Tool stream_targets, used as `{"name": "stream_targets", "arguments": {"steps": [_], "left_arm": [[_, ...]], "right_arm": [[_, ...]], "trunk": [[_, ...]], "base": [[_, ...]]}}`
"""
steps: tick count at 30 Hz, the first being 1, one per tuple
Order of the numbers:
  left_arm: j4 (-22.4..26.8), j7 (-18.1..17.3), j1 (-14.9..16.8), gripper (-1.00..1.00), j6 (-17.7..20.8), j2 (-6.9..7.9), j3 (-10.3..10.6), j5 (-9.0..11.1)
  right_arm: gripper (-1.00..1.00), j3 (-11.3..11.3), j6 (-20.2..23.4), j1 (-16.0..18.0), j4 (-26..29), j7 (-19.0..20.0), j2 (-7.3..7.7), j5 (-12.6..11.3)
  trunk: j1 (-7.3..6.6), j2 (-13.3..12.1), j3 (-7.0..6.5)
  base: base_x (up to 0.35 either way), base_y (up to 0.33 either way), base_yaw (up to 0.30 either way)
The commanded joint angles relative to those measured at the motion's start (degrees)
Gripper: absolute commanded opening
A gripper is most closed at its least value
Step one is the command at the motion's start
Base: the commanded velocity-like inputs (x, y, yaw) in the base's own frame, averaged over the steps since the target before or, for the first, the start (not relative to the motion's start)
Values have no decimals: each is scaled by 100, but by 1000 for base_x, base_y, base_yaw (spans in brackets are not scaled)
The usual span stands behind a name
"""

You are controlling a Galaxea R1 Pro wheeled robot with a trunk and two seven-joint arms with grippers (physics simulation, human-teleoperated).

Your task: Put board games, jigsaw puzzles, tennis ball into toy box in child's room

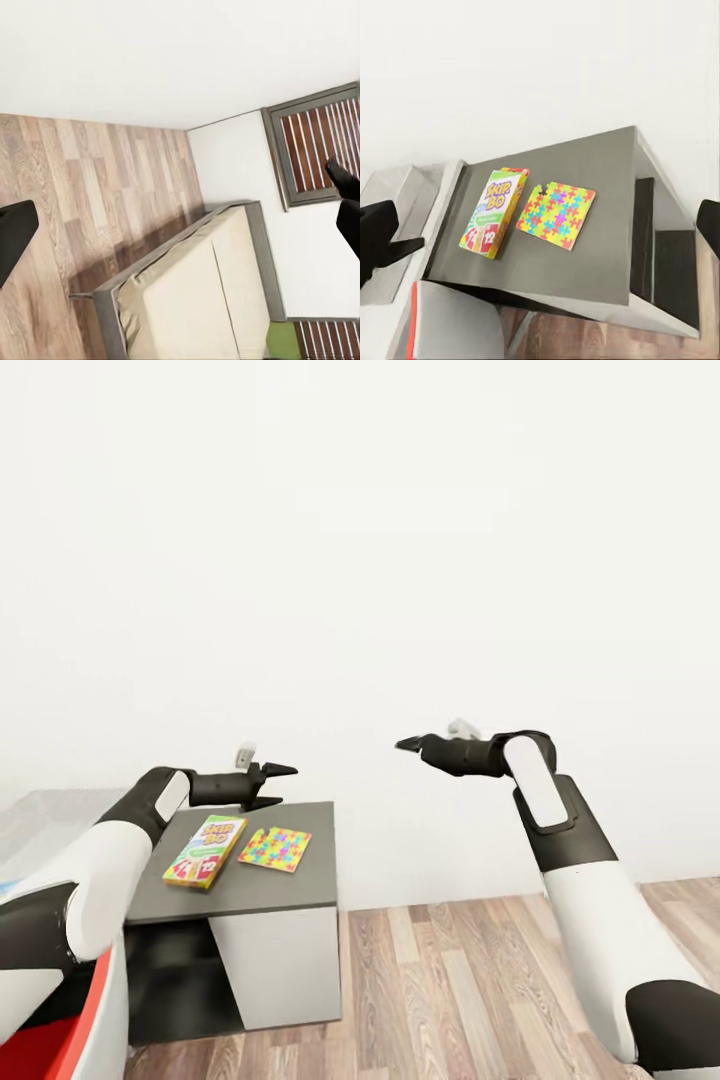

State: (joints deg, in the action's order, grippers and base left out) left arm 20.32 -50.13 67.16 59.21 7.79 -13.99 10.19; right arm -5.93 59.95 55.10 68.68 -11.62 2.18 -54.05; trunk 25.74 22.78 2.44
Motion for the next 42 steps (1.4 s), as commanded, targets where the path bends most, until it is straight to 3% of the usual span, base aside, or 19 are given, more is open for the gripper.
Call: {"name": "stream_targets", "arguments": {"steps": [1, 3, 10, 12, 18, 28, 42], "left_arm": [[-2, -24, -2, 100, 21, -1, -26, -26], [-2, -24, -8, 100, 21, -3, -26, -26], [9, -21, -47, 100, 9, -5, -17, -34], [13, -22, -61, 100, -18, -9, -11, -35], [16, -23, -70, 100, -53, -15, 136, -35], [16, -24, -92, 100, -68, -20, 348, -35], [16, -19, -174, 100, -79, -37, 370, -37]], "right_arm": [[100, -9, 5, -135, 0, -60, 42, -62], [100, -7, 5, -292, -4, -60, 65, -53], [100, 14, -82, -1447, -108, -57, 112, -1], [100, 36, -365, -1795, -211, -54, 132, 14], [100, 12, -951, -2320, -242, -52, 261, 23], [100, 40, -1436, -2733, -205, -19, 303, 11], [100, 54, -1452, -2777, -227, -7, 332, 9]], "trunk": [[4, 14, 8], [4, 14, -2], [4, 14, -38], [4, 14, -48], [4, 14, -72], [4, 14, -75], [4, 14, -27]], "base": [[0, 0, -256], [0, 0, -256], [0, 0, -256], [0, 0, -256], [0, 0, -195], [0, 0, -42], [0, 0, -222]]}}
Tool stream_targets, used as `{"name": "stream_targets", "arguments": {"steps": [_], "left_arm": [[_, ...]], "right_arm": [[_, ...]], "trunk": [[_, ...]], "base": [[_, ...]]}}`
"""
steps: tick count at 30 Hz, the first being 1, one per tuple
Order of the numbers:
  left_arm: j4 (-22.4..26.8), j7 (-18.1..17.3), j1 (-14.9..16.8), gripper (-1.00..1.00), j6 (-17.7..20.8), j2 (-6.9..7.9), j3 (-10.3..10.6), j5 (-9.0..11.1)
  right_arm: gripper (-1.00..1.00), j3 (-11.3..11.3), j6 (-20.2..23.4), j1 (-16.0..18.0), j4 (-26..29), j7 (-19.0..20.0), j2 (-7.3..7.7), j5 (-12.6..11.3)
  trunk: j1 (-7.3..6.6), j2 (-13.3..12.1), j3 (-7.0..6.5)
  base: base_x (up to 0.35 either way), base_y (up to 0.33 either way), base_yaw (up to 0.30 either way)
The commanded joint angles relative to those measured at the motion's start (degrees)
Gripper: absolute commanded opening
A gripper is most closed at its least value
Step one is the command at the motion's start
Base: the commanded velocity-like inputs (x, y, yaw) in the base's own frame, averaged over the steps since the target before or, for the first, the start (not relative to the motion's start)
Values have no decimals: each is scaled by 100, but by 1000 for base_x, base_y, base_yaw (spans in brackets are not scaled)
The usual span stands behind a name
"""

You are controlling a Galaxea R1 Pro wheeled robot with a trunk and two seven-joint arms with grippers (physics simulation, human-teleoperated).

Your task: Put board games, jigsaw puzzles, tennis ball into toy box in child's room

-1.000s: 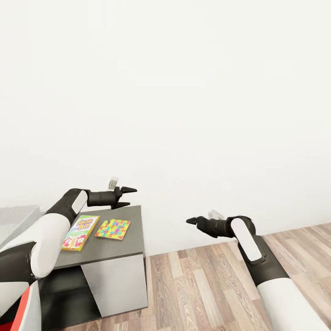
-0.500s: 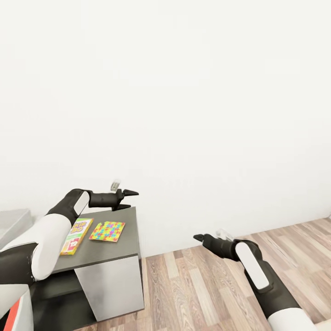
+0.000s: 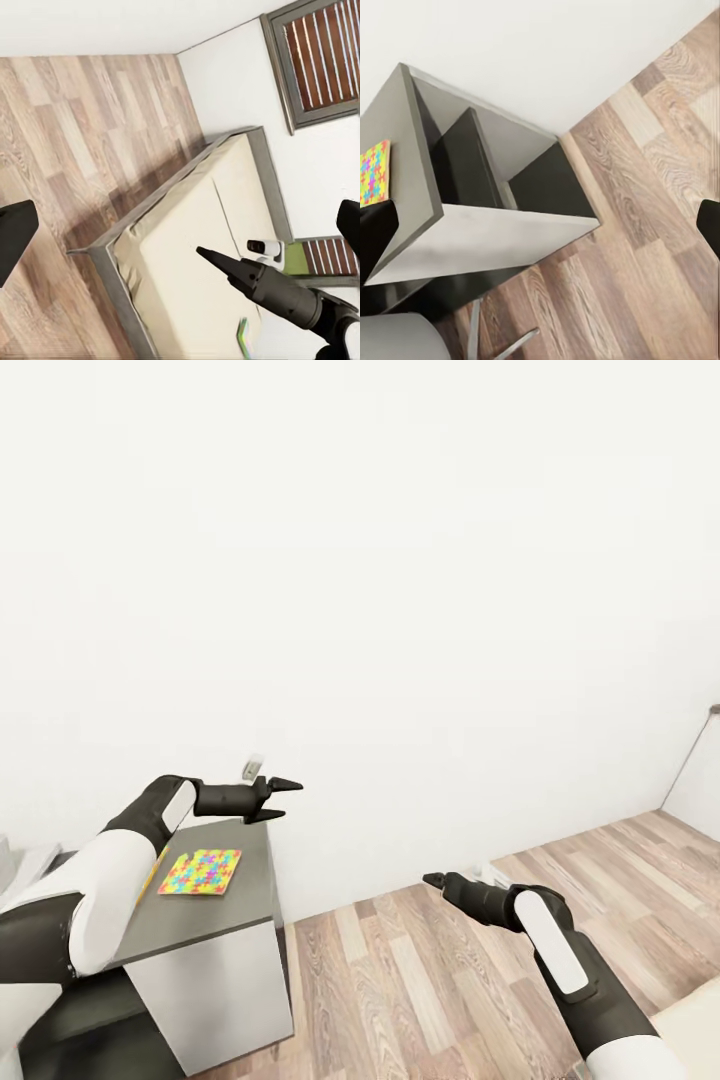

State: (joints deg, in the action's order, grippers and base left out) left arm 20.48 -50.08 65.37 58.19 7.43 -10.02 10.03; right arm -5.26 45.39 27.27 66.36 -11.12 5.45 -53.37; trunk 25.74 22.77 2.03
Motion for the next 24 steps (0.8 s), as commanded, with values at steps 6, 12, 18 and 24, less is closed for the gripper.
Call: {"name": "stream_targets", "arguments": {"steps": [6, 12, 18, 24], "left_arm": [[-4, -26, -33, 100, -152, -11, -26, -19], [-8, -26, -73, 100, -276, -13, -26, -19], [-9, -20, -119, 100, -339, -20, -26, -19], [-9, -19, -187, 100, -392, -35, -26, -19]], "right_arm": [[100, -11, 10, 7, 6, -57, 8, -60], [100, -1, 22, 7, 8, -55, 8, -64], [100, 12, 37, 7, 33, -31, 18, -75], [100, 98, 47, 7, 61, -8, 180, -99]], "trunk": [[4, 14, 38], [4, 14, 62], [4, 14, 87], [4, 14, 112]], "base": [[-11, 0, -251], [-120, 0, -251], [-42, 0, -251], [-7, 0, -251]]}}
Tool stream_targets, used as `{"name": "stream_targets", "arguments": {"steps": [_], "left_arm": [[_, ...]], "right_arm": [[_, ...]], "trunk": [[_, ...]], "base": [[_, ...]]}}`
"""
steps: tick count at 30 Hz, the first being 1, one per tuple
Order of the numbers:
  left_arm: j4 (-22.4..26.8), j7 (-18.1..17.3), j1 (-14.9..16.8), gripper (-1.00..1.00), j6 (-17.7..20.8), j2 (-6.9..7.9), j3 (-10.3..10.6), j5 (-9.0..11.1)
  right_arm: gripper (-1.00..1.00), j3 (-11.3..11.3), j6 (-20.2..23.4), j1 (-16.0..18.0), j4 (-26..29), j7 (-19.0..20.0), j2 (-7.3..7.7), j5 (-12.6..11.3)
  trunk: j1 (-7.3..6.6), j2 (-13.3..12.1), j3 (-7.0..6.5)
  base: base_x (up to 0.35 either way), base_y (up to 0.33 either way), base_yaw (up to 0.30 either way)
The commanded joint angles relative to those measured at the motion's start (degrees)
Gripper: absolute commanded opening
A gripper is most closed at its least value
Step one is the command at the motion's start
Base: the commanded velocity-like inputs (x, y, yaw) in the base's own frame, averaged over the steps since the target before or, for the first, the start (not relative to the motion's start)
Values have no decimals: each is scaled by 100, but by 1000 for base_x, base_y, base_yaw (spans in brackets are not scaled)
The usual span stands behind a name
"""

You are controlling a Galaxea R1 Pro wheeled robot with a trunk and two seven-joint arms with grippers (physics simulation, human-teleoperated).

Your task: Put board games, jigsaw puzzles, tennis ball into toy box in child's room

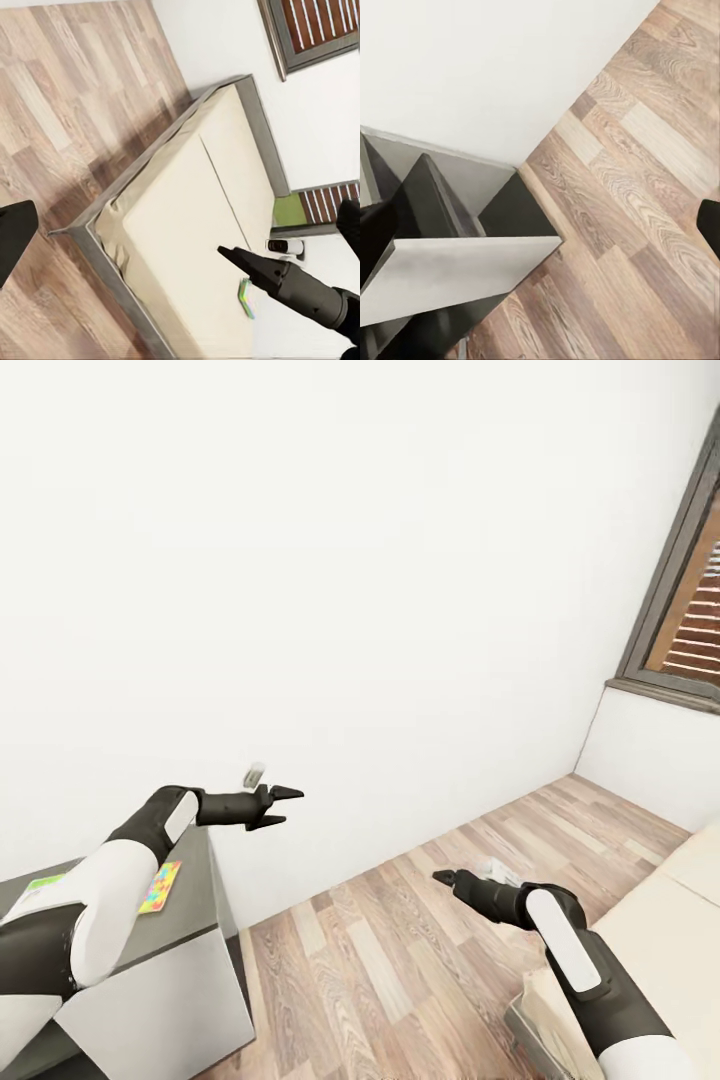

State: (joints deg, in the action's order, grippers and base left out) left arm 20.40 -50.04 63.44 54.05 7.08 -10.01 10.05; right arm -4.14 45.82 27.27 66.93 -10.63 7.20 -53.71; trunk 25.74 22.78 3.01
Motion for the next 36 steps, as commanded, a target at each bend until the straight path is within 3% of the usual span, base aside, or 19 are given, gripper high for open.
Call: {"name": "stream_targets", "arguments": {"steps": [1, 6, 18, 36], "left_arm": [[-1, -23, -10, 100, 3, -2, -28, -21], [-1, -26, -97, 100, -178, -10, -28, -21], [-1, -30, -301, 100, -366, -45, 179, -29], [-1, -19, -428, 100, -572, -40, 215, -30]], "right_arm": [[100, -7, 4, 7, 6, -55, 33, -67], [100, 29, 6, 7, 12, -32, 189, -79], [100, 41, -2, 50, 1, 17, 245, -42], [100, 134, -32, 77, 12, 17, 427, -34]], "trunk": [[4, 14, 18], [4, 14, 38], [4, 14, 95], [4, 14, 203]], "base": [[-2, 0, -251], [-15, 0, -251], [-83, 0, -246], [-38, 25, -227]]}}
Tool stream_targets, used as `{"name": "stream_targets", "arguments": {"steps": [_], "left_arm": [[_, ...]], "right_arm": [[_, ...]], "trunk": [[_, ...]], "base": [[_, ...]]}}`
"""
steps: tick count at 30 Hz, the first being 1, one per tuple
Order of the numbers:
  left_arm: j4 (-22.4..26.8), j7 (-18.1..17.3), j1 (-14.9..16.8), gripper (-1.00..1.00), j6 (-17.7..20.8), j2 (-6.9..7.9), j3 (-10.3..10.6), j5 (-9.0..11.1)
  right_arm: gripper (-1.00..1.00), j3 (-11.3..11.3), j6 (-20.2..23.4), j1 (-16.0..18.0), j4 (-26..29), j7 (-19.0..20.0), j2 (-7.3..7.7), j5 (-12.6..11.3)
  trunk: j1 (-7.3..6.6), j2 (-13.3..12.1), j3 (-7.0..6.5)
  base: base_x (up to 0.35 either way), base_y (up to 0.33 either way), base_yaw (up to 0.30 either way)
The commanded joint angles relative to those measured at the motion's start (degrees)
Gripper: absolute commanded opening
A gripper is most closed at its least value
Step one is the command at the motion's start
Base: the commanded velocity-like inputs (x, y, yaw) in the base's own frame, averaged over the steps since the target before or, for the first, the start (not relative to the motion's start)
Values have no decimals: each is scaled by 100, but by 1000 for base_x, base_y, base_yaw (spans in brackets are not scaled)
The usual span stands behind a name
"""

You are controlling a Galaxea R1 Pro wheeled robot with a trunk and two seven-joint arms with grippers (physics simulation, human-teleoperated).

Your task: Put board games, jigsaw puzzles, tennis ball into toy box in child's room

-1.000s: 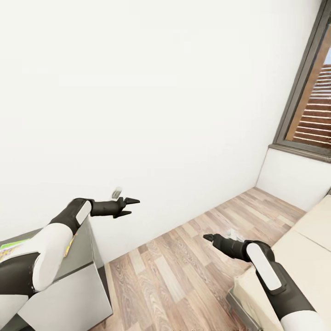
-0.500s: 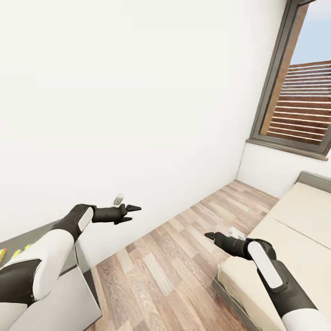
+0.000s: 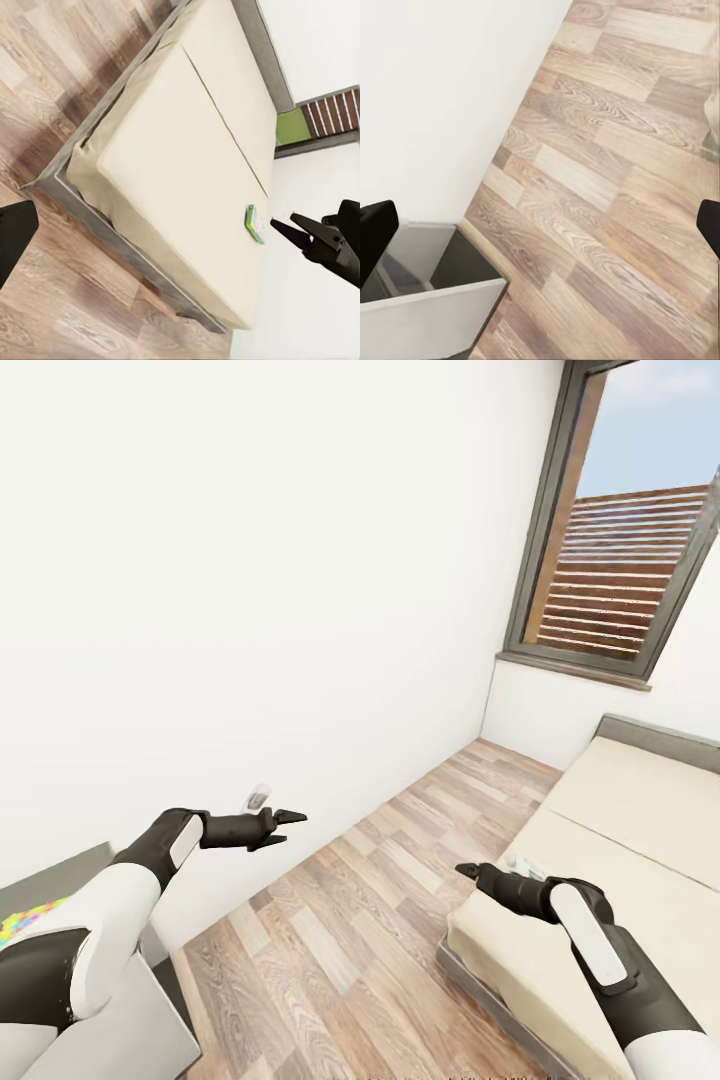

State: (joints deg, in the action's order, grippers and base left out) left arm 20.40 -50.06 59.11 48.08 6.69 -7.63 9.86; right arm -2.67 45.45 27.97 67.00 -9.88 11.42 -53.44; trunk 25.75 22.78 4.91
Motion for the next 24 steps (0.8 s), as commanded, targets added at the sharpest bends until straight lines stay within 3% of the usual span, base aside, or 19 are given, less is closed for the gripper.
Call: {"name": "stream_targets", "arguments": {"steps": [1, 17, 24], "left_arm": [[-1, -18, 5, 100, 15, -2, -23, -10], [-1, -21, -4, 100, -62, -9, -20, -10], [-1, -22, -5, 100, -65, -9, -20, -10]], "right_arm": [[100, 4, 6, 7, 5, -58, 7, -61], [100, 97, 14, 7, 33, -58, 21, -52], [100, 119, 134, 2, 573, -71, 110, -52]], "trunk": [[3, 14, 20], [3, 14, 130], [3, 14, 180]], "base": [[-12, 9, -224], [-2, 1, -201], [0, 0, -194]]}}
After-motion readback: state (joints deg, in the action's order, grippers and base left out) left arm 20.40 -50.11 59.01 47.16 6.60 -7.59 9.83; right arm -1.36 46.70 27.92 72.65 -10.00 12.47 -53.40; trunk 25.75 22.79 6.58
